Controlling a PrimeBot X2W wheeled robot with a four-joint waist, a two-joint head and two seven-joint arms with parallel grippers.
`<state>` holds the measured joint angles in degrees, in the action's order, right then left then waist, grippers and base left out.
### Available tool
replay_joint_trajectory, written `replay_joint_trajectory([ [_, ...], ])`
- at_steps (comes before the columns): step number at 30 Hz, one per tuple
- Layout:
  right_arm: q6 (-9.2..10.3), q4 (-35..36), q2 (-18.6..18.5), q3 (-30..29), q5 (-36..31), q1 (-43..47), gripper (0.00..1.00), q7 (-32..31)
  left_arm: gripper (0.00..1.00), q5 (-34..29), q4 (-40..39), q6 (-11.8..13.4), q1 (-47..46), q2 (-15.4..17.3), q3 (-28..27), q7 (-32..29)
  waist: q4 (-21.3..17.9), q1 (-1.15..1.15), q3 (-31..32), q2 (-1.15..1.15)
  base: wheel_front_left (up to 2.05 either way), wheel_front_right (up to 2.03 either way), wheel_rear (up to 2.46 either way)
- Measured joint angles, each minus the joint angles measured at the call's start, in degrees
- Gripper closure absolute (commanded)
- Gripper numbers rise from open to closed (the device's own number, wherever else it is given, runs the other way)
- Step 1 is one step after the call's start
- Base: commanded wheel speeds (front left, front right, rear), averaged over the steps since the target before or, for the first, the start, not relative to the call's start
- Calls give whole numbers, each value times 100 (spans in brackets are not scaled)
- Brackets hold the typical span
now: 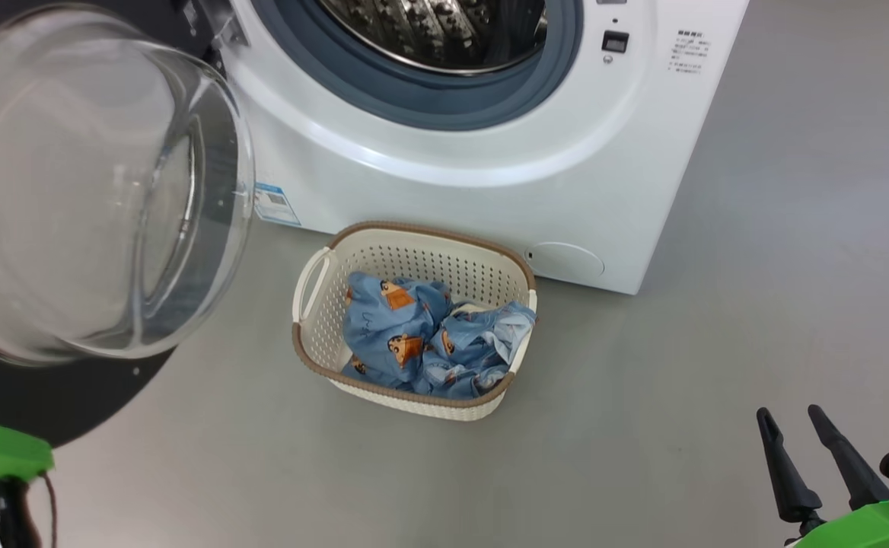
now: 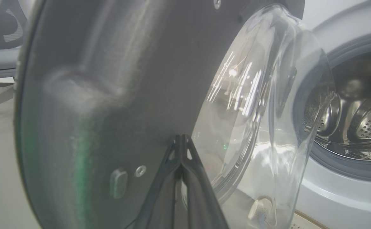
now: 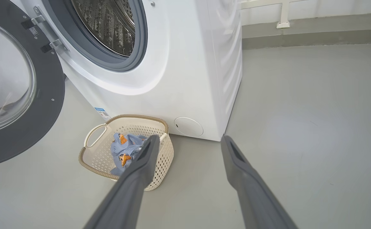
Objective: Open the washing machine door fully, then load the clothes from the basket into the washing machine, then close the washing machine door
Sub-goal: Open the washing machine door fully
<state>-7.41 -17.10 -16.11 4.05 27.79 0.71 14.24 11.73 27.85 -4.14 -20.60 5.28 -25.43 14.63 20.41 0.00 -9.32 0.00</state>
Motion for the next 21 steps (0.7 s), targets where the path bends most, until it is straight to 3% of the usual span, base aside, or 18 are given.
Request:
replay_joint_trajectory([
  [21,0,85,-281,-5,-5,-477,0,0,100,-279,926,94,-1104,343,-1305,2,-124,0,-751,0,0,0,0],
])
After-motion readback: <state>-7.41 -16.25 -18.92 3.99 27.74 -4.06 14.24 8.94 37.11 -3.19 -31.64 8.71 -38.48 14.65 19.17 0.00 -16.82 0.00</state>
